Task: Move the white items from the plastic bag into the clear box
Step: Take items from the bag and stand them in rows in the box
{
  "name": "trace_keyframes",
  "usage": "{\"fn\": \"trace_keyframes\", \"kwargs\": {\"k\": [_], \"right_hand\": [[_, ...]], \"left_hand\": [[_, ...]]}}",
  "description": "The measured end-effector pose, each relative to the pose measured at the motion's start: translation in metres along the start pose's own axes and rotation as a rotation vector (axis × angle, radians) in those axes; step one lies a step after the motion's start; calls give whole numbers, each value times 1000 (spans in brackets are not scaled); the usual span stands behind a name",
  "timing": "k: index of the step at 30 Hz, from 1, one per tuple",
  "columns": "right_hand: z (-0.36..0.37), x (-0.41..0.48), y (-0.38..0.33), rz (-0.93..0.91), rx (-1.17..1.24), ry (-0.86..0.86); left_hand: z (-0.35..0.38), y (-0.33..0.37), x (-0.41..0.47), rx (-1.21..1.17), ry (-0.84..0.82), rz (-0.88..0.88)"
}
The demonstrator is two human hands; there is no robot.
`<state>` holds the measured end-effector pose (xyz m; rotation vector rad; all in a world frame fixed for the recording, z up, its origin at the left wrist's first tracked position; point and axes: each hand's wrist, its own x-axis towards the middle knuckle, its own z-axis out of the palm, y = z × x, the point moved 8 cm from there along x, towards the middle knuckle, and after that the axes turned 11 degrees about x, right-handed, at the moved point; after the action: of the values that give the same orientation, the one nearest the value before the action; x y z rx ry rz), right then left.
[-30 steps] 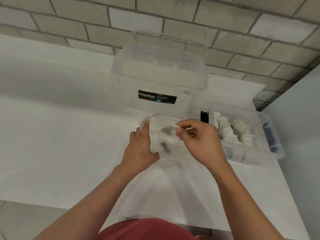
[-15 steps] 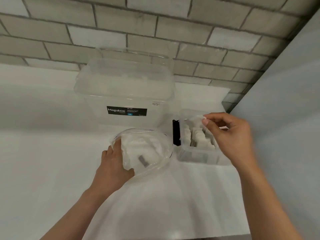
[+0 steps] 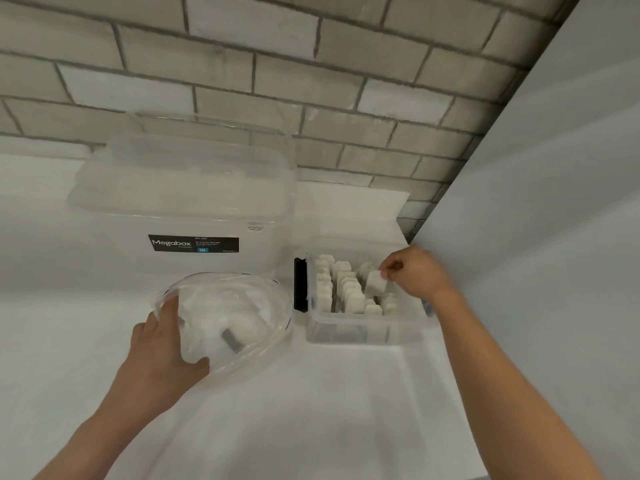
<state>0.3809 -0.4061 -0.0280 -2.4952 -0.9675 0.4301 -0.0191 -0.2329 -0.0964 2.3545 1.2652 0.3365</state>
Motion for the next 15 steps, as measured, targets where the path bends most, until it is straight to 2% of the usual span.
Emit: {"fn": "trace_keyframes", "kwargs": {"k": [3,9,15], "right_hand": [[16,12,12,68,-51,16],[21,18,6,62,-164,116],[26,17,5,42,-393,149]], "left_hand": [[-1,-1,-1,4,2,4],[-2,0,-7,-5,-4,-34],[-1,1,-7,-5,-17,-30]]}}
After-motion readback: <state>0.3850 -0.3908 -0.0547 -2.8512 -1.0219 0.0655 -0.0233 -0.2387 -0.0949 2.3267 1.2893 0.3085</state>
